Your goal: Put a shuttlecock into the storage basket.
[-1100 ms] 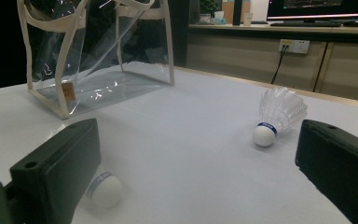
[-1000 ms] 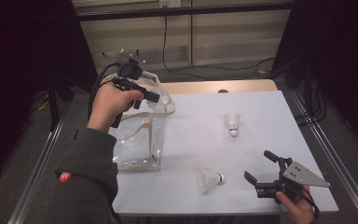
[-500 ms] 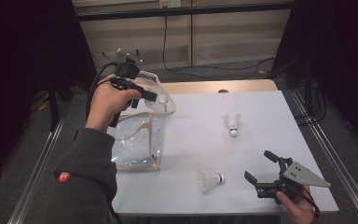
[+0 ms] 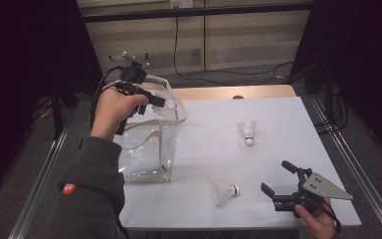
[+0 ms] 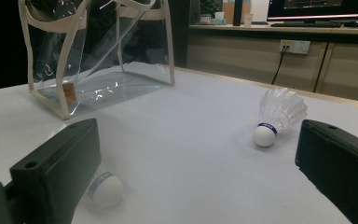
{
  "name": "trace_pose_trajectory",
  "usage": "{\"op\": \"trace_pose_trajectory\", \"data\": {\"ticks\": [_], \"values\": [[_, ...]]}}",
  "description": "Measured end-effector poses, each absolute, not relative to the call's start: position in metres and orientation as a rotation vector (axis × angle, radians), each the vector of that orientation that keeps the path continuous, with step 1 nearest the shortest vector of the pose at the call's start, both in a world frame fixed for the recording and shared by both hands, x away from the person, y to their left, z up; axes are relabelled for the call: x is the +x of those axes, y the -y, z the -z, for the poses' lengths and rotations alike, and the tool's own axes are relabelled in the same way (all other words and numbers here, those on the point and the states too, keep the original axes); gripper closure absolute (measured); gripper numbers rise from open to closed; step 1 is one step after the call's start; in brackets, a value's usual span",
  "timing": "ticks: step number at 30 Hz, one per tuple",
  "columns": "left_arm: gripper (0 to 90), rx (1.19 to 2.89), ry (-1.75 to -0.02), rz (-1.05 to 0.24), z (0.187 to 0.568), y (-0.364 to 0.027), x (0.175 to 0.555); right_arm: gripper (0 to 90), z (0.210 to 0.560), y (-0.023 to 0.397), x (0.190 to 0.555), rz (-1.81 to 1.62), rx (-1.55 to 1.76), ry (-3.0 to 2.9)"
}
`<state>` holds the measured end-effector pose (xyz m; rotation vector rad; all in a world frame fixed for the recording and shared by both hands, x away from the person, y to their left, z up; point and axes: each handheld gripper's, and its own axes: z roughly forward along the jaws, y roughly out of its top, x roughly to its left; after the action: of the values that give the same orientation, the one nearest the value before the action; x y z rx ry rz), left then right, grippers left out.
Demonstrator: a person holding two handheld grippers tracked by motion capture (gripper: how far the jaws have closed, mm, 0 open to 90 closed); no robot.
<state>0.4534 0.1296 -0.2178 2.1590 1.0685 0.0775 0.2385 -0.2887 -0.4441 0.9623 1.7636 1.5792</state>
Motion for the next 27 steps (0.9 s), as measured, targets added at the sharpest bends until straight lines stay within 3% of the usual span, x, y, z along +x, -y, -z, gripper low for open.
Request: {"op": "trace_pose_trajectory", "data": {"ticks": [27], "values": [[89.2, 2.128, -1.144, -0.096, 0.223, -0.141, 0.462, 0.0, 0.444, 0.289, 0.238, -1.58, 0.955, -1.766]]}}
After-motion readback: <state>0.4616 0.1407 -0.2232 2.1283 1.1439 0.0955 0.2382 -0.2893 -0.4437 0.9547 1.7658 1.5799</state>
